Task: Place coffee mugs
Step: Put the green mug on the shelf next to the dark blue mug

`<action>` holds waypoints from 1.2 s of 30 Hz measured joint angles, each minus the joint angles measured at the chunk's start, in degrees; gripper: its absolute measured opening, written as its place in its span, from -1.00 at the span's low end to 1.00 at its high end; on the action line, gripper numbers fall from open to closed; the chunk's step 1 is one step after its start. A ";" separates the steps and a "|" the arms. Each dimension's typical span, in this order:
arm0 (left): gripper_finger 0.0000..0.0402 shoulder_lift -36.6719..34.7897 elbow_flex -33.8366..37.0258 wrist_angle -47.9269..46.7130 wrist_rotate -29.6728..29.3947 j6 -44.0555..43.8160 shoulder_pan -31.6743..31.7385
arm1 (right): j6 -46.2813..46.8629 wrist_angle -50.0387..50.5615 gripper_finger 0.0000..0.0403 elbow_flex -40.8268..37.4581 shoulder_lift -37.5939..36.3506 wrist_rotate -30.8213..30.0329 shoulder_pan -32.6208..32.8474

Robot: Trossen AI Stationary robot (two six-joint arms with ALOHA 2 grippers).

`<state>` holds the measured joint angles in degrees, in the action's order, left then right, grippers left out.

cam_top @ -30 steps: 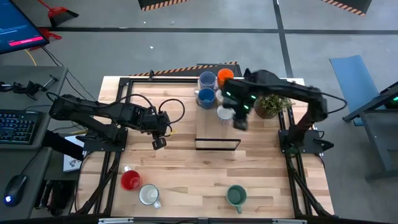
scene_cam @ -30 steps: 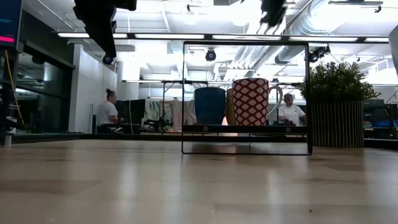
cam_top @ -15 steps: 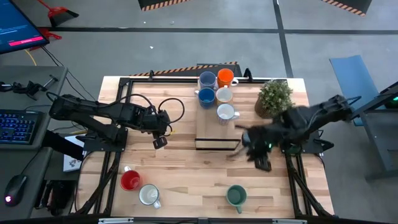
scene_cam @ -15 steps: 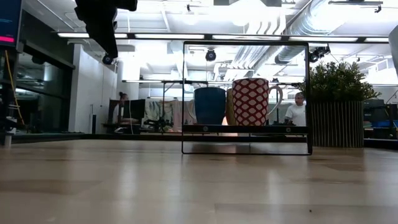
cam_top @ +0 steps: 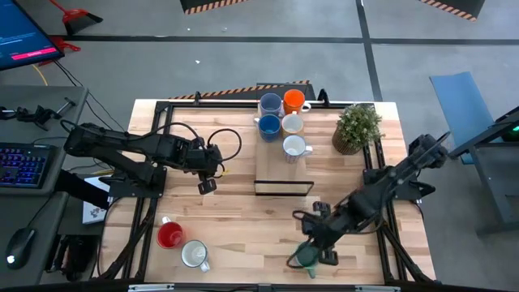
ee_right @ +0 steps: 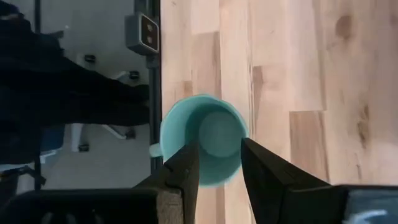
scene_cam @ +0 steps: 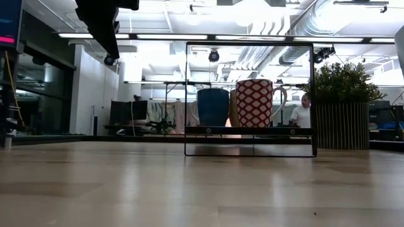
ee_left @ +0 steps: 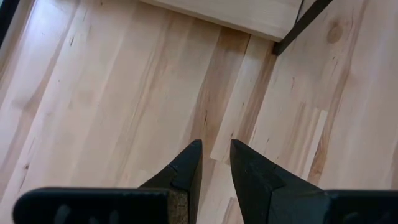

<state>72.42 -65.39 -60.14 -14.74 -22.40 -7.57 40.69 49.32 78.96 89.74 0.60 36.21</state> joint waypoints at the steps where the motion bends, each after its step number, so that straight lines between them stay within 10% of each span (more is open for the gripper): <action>1: -0.63 0.00 0.00 0.00 0.00 0.34 0.00 | 0.02 -0.41 -0.51 0.04 1.16 0.11 0.00; 36: -0.63 0.00 0.00 -0.04 0.00 2.60 0.00 | 2.38 1.44 -0.51 -0.40 14.69 -4.02 2.21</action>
<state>72.42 -65.39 -60.18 -14.74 -19.80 -7.57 43.07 50.76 78.56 104.42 -3.42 38.41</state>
